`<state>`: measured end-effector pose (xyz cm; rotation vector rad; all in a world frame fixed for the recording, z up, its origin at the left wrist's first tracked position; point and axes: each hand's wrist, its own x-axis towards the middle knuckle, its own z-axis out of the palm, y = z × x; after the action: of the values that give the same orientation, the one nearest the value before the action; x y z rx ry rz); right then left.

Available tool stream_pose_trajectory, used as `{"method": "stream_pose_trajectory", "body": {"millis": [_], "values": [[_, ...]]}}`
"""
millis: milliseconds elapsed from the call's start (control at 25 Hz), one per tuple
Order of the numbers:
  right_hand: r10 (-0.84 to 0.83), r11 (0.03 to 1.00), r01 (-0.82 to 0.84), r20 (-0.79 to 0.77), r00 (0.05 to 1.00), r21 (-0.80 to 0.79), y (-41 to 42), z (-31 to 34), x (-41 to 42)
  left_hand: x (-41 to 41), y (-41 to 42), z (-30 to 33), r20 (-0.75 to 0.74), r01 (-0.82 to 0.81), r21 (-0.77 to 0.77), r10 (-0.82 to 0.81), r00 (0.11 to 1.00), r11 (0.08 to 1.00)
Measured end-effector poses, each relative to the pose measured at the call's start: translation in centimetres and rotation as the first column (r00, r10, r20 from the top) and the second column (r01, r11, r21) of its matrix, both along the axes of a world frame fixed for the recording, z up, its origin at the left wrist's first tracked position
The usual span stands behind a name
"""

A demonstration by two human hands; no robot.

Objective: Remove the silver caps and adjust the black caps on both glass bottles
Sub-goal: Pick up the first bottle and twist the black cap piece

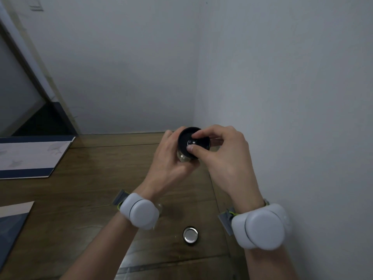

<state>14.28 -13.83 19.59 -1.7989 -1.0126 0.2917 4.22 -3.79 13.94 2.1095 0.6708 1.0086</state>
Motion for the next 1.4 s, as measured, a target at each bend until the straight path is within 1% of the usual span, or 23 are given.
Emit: {"method": "stream_pose_trajectory", "body": {"millis": [160, 360, 440, 560, 640, 720, 840, 1000, 1160, 1280, 1400], "values": [[-0.105, 0.99, 0.106, -0.018, 0.994, 0.091, 0.5, -0.6, -1.0, 0.5, -0.3, 0.4, 0.049, -0.041, 0.032, 0.04, 0.998, 0.999], [-0.199, 0.965, 0.2, -0.024, 0.98, 0.169, 0.9, -1.3, -2.0, 0.8, -0.5, 0.4, 0.077, -0.065, 0.027, 0.063, 0.995, 0.997], [-0.195, 0.967, 0.192, 0.001, 0.981, 0.167, 0.9, -1.4, -2.0, 0.8, -0.4, 0.2, 0.082, -0.075, 0.004, 0.074, 0.994, 0.997], [-0.158, 0.982, 0.143, 0.118, 0.98, 0.121, 0.7, -1.5, -1.5, 0.6, -0.2, 0.0, 0.084, -0.07, 0.003, 0.069, 0.994, 0.998], [-0.169, 0.983, 0.151, 0.197, 0.966, 0.104, 0.3, -1.5, -1.3, 0.5, -0.1, 0.0, 0.099, -0.067, -0.003, 0.067, 0.993, 0.998], [-0.184, 0.98, 0.161, 0.24, 0.953, 0.114, 0.2, -1.5, -1.2, 0.5, 0.2, 0.1, 0.105, -0.081, 0.006, 0.08, 0.991, 0.997], [-0.165, 0.983, 0.138, 0.248, 0.955, 0.125, 0.2, -1.4, -1.4, 0.4, 0.5, 0.0, 0.077, -0.097, 0.034, 0.094, 0.993, 0.995], [-0.143, 0.985, 0.114, 0.237, 0.961, 0.132, 0.3, -1.3, -1.2, 0.2, 0.2, 0.2, 0.076, -0.104, 0.041, 0.101, 0.992, 0.994], [-0.123, 0.989, 0.092, 0.296, 0.947, 0.117, 0.3, -1.1, -0.9, 0.1, 0.0, 0.5, 0.053, -0.12, 0.052, 0.117, 0.992, 0.991], [-0.111, 0.989, 0.075, 0.294, 0.95, 0.131, 0.3, -1.1, -0.7, 0.1, 0.0, 0.6, 0.038, -0.13, 0.07, 0.128, 0.991, 0.989], [-0.132, 0.986, 0.093, 0.292, 0.947, 0.142, 0.4, -1.1, -0.8, 0.4, -0.1, 0.7, 0.042, -0.14, 0.072, 0.137, 0.99, 0.988]]}}
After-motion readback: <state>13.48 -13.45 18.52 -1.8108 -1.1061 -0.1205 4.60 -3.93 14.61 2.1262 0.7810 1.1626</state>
